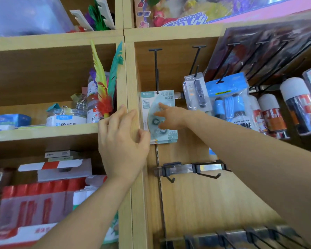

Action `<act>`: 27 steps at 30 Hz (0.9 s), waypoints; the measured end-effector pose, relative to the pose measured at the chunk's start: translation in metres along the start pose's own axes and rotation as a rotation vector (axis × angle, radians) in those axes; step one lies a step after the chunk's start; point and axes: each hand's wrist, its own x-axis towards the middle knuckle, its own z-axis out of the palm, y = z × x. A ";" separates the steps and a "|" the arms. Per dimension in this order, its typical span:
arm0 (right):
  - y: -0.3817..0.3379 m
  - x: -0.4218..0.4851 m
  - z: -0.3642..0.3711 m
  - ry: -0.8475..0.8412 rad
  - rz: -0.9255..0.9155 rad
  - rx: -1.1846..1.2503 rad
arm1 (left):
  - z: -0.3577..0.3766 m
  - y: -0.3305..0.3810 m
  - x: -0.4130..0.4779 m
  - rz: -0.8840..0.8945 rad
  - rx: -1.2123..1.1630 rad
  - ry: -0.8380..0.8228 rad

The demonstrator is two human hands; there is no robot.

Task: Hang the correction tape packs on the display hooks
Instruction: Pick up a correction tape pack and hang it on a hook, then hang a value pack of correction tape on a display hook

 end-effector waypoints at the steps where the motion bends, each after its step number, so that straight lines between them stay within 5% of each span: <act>1: -0.002 -0.010 -0.003 0.015 -0.019 0.017 | 0.000 0.000 0.000 0.001 0.002 0.003; 10: -0.015 -0.138 -0.023 0.401 0.015 0.284 | -0.010 0.006 0.001 -0.055 -0.019 -0.112; 18: -0.041 -0.277 0.033 0.486 -0.032 0.417 | -0.070 0.012 -0.056 0.006 -0.157 -0.353; 23: -0.064 -0.368 0.090 0.439 -0.067 0.312 | -0.134 0.010 -0.159 -0.097 -0.292 -0.838; 27: -0.086 -0.439 0.150 0.273 0.003 0.388 | -0.181 0.013 -0.248 -0.183 -0.326 -1.060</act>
